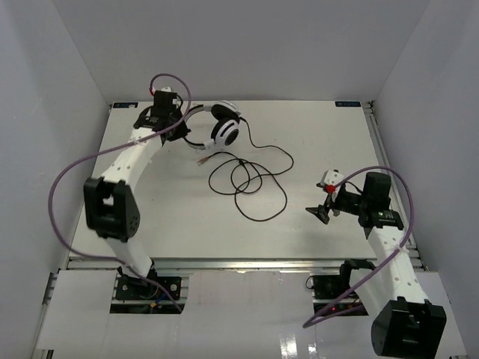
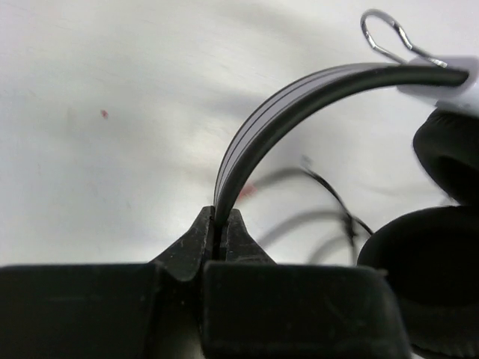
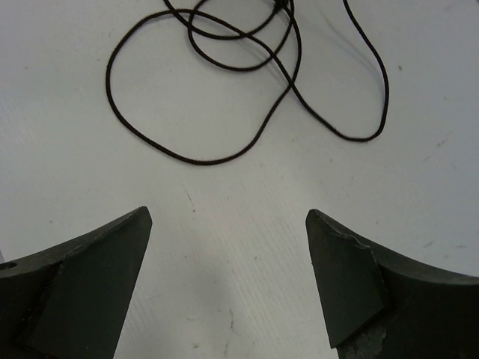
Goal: Wrap the headphones
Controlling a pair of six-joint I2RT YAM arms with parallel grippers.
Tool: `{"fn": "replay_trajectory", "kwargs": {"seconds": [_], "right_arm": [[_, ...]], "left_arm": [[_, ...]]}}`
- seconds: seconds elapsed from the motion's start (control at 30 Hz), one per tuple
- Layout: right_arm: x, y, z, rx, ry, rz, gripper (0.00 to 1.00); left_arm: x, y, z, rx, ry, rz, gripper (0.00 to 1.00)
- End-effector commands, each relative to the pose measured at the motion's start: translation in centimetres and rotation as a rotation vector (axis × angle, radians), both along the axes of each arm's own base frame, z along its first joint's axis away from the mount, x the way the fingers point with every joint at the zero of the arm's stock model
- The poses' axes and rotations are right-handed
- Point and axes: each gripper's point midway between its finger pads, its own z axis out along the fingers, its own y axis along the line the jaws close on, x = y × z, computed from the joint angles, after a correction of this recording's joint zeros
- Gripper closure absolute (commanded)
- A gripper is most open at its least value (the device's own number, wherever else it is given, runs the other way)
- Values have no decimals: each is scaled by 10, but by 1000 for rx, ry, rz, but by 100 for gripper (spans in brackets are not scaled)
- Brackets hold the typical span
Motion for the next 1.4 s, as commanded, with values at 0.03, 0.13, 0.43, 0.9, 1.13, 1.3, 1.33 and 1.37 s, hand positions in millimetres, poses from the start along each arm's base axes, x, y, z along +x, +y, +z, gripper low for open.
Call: {"fn": "replay_trajectory", "kwargs": {"seconds": [0.03,0.13,0.43,0.9,1.13,1.3,1.33,1.37], "right_arm": [[39,39,77,65,-103,-3,10],[40,64,98,124,-101,56,10],[4,122,120,201,-79,420,10],[14,146,76,275,103,273,6],[23,155,56,354,181,248,14],[19,160,61,388,181,300,28],[14,161,65,400,178,331,32],[9,162,68,408,169,361,41]], "left_arm": [[-78,-24,90,-214,-230,-124,100],[-109,-30,97,-316,-228,-133,100],[-156,-43,125,-479,-234,-189,100],[-172,-55,152,-599,-243,-227,100],[-179,-63,193,-737,-289,-238,100],[-177,-69,208,-825,-297,-238,100],[-176,-69,210,-835,-302,-235,100],[-175,-70,210,-835,-303,-233,100]]}}
